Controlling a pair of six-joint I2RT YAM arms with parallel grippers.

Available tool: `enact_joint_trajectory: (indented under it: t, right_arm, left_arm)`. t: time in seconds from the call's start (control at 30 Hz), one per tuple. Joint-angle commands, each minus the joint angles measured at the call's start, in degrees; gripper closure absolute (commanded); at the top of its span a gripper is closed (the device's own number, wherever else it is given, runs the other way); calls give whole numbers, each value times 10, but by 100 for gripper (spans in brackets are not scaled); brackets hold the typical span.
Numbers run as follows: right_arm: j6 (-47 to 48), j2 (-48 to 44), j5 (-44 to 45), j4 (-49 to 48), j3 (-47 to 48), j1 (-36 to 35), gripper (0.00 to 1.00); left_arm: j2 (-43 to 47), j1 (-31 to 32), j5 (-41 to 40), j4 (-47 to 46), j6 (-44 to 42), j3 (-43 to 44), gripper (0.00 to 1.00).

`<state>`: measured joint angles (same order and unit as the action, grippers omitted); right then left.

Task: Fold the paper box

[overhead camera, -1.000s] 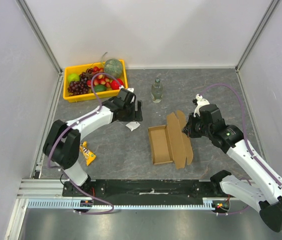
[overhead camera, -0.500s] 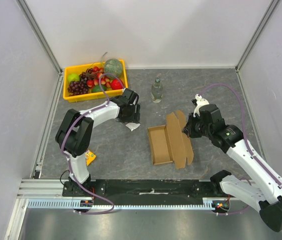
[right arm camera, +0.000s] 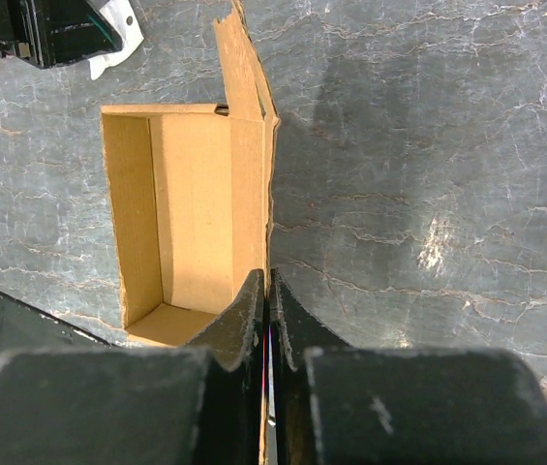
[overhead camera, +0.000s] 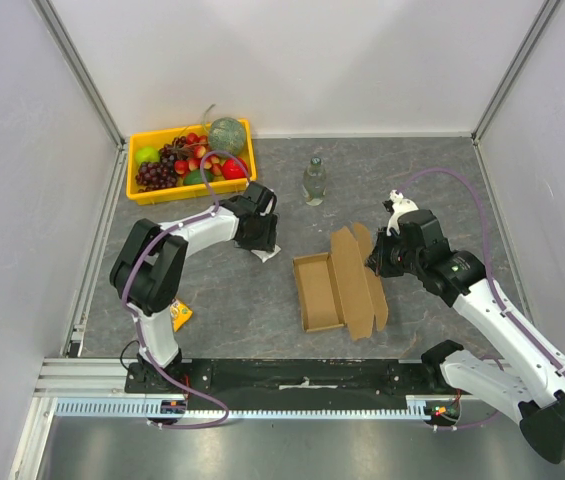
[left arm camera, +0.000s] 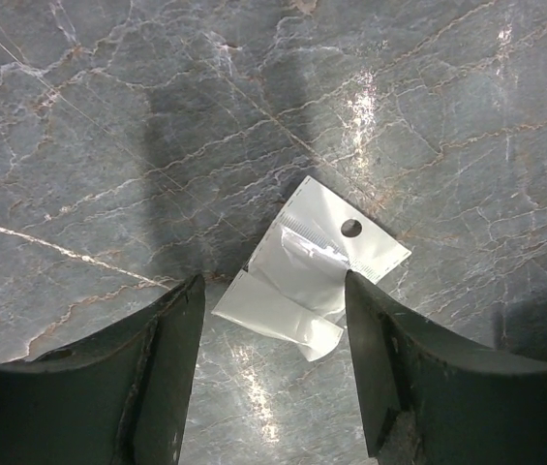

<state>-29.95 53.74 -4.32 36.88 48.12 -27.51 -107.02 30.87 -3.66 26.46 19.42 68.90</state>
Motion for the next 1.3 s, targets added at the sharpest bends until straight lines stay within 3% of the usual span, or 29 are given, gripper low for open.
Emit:
enact_joint_trajectory:
  t: [0.0,0.53,0.7,0.93,1.27]
  right_arm:
    - [6,1,-11,-18,-7,0,92]
    - [3,0,-12,-20,-11,1,92]
    - [2,-2,-14,-21,-11,1,92]
    - [2,-7,-13,-21,-14,2,92]
    - [3,1,-17,-23,-11,1,92]
  left_arm:
    - [1,2,34,-13,-24,-26,35]
    - [23,9,47,-9,-20,-33,60]
    - [43,8,51,-4,-12,-26,81]
    - [57,8,48,5,-6,-20,97]
    - [200,12,65,40,21,-13,98]
